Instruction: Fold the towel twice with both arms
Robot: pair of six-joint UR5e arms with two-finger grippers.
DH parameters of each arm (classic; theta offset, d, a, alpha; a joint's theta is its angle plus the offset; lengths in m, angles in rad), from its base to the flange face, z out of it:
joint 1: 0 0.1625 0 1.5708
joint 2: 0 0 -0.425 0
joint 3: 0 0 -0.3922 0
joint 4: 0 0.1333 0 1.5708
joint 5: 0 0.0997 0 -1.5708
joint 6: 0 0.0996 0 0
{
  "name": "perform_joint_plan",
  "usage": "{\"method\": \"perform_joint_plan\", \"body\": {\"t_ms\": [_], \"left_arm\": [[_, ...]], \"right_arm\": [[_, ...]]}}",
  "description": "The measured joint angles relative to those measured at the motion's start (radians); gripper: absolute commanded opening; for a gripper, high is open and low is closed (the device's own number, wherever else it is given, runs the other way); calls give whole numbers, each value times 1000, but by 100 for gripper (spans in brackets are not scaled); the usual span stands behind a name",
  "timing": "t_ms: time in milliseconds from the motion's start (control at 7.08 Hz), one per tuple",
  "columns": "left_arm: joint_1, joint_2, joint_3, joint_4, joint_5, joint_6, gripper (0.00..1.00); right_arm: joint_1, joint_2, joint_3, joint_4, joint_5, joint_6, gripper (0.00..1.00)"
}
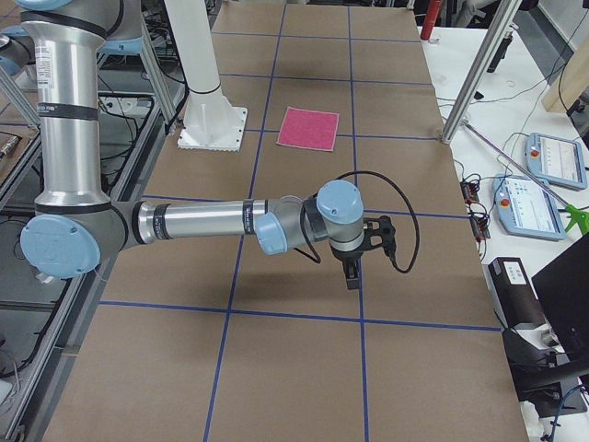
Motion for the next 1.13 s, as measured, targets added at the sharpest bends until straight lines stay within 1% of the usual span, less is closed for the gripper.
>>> {"method": "perform_joint_plan", "body": {"t_ms": [141,283,424,565,706,848,1130], "left_arm": [[33,-9,4,-81,1,-116,100],[82,-9,12,-195,3,-209,100],[147,-10,11,-293,2,-303,100],[227,-15,-8,-343,4,-439,100],[301,-19,-47,-371,15,-610,100],[372,-22,-91,-400,50,-793,100],[534,-46,-163,-431,152,-1128,100]], "right_arm": [[-38,8,55,1,-2,119,99],[-80,15,110,2,-11,232,99],[-130,24,161,2,-36,341,99],[-191,41,199,2,-81,453,99],[-263,64,234,2,-144,580,99],[-340,82,277,2,-207,719,99],[-476,99,375,1,-315,987,99]]}}
